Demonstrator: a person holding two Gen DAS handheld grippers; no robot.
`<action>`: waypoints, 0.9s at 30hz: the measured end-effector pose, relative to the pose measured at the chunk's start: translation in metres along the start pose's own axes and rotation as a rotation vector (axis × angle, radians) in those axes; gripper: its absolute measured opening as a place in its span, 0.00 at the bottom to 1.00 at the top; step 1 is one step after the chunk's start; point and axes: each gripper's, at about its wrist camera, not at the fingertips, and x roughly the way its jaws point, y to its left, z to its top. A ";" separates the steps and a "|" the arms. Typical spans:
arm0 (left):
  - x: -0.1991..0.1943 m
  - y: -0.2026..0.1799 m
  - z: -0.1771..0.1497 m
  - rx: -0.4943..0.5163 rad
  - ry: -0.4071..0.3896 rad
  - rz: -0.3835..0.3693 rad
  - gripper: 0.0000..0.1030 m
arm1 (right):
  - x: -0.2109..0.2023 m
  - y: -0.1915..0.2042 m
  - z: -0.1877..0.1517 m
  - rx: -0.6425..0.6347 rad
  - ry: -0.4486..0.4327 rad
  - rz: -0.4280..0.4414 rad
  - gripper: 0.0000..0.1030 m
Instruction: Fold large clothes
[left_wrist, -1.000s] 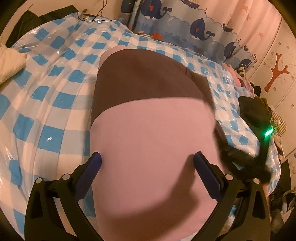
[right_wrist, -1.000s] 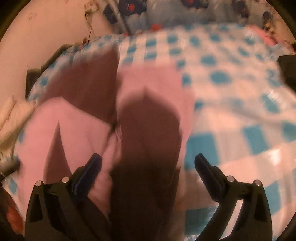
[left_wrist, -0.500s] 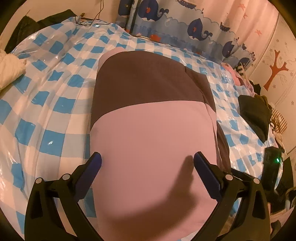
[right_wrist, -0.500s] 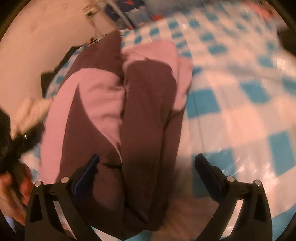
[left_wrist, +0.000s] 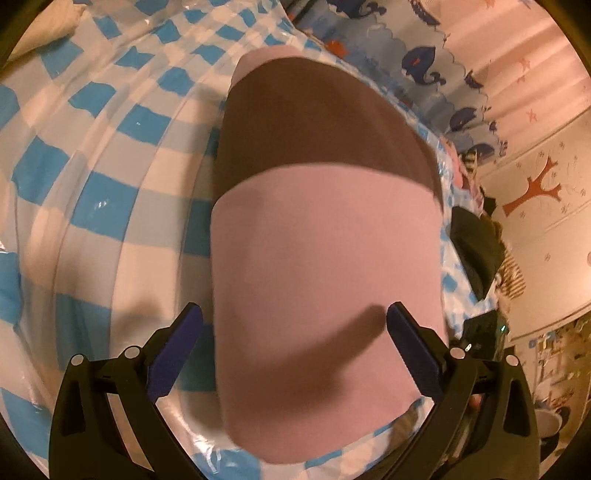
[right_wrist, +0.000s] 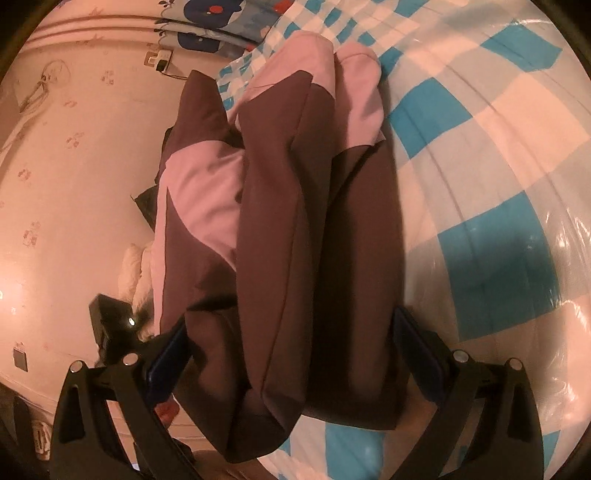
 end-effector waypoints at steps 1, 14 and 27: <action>0.003 0.001 -0.002 0.003 0.018 -0.010 0.92 | 0.001 -0.001 0.000 0.015 0.001 0.014 0.93; 0.017 -0.052 -0.026 0.276 0.019 0.155 0.93 | 0.004 0.037 0.000 -0.212 -0.003 -0.270 0.93; 0.005 -0.073 -0.039 0.430 -0.079 0.311 0.92 | -0.007 0.023 -0.019 -0.197 -0.014 -0.302 0.93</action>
